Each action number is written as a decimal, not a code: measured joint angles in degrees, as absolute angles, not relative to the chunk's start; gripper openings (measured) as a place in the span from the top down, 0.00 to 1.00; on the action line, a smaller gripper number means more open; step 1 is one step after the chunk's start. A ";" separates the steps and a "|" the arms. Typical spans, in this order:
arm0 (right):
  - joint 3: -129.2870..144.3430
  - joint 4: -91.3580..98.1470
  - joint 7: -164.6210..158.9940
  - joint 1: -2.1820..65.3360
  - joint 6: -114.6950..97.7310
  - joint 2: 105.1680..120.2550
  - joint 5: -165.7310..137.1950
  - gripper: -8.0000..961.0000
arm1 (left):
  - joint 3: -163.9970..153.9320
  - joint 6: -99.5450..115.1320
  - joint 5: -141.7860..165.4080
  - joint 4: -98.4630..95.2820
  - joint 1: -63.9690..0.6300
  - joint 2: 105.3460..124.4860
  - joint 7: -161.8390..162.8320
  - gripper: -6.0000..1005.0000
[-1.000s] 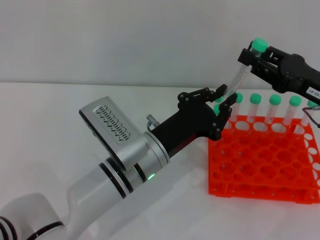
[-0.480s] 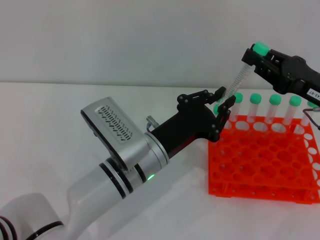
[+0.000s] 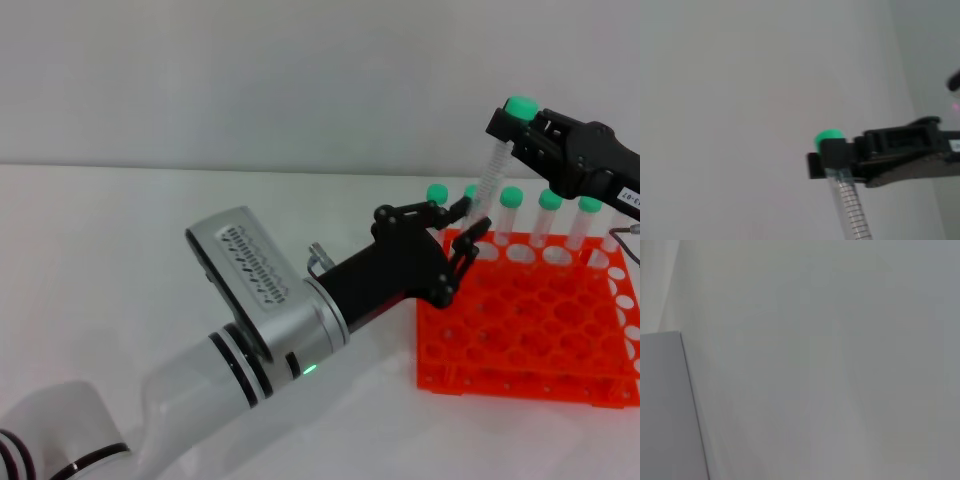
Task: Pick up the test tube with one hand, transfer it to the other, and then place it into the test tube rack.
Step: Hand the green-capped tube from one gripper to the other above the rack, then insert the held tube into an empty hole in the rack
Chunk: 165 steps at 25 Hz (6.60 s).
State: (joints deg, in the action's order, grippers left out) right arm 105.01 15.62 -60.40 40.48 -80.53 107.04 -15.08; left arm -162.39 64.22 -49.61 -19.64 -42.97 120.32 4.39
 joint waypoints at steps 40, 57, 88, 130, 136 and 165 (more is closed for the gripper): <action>101.11 20.70 -36.36 37.16 -53.98 116.19 -15.88 0.77 | -136.28 70.13 -62.01 -16.93 -21.37 119.76 11.22 0.20; 111.08 20.74 -33.50 36.58 -52.38 116.19 0.73 0.77 | -136.56 65.92 -62.05 -16.87 -22.16 119.87 13.17 0.20; 135.56 24.66 -19.77 37.52 -50.81 116.19 39.46 0.77 | -136.76 65.08 -62.05 -16.16 -21.92 119.80 13.27 0.20; 142.88 24.47 -12.24 40.55 -48.60 116.19 54.52 0.77 | -136.76 64.45 -61.72 -15.47 -22.17 119.70 13.27 0.20; 142.93 24.08 -12.21 40.61 -47.30 116.19 54.58 0.77 | -136.76 64.42 -61.74 -15.47 -22.32 119.70 13.27 0.20; 145.71 26.01 -12.44 34.66 -51.48 116.19 51.55 0.66 | -136.58 64.83 -61.52 -15.46 -22.33 119.56 13.27 0.20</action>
State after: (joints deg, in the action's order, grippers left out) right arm 145.71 26.01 -12.44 34.66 -51.48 116.19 51.55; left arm -136.58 64.83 -61.52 -15.46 -22.33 119.56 13.27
